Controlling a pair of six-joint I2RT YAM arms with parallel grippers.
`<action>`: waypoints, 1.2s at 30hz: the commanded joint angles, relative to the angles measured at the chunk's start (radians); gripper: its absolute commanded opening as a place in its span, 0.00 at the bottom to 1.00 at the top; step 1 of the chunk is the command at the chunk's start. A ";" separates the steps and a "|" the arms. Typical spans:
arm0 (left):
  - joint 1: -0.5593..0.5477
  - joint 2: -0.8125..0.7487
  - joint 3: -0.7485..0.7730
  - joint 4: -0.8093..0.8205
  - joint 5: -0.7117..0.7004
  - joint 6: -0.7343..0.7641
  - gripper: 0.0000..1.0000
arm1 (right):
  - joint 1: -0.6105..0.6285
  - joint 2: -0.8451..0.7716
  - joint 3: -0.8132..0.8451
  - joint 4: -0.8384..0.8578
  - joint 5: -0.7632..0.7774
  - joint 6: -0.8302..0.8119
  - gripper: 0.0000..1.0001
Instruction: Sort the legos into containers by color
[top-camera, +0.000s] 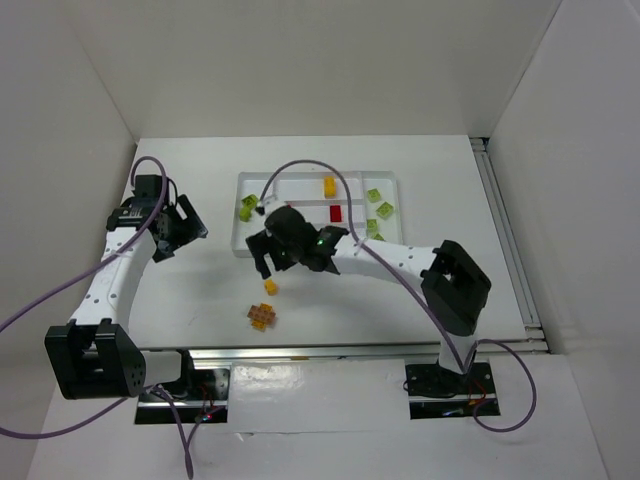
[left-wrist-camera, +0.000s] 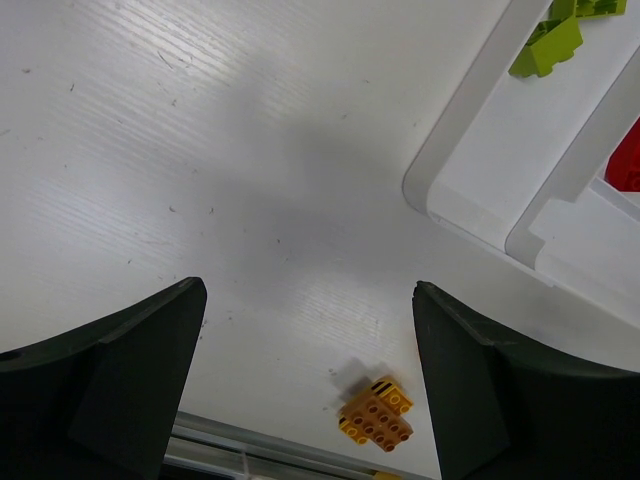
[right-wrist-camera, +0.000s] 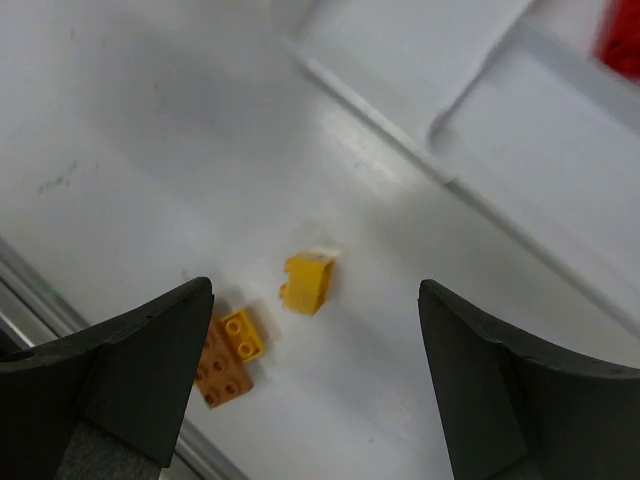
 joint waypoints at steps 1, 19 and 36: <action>0.006 -0.018 0.010 0.013 0.009 0.013 0.95 | 0.071 0.025 -0.050 0.018 -0.023 -0.012 0.90; 0.006 -0.020 0.010 0.022 0.037 0.022 0.94 | 0.085 0.208 0.010 0.052 0.022 -0.012 0.43; -0.044 0.020 0.019 0.051 0.078 0.033 0.93 | -0.226 0.071 0.165 -0.031 0.149 0.003 0.16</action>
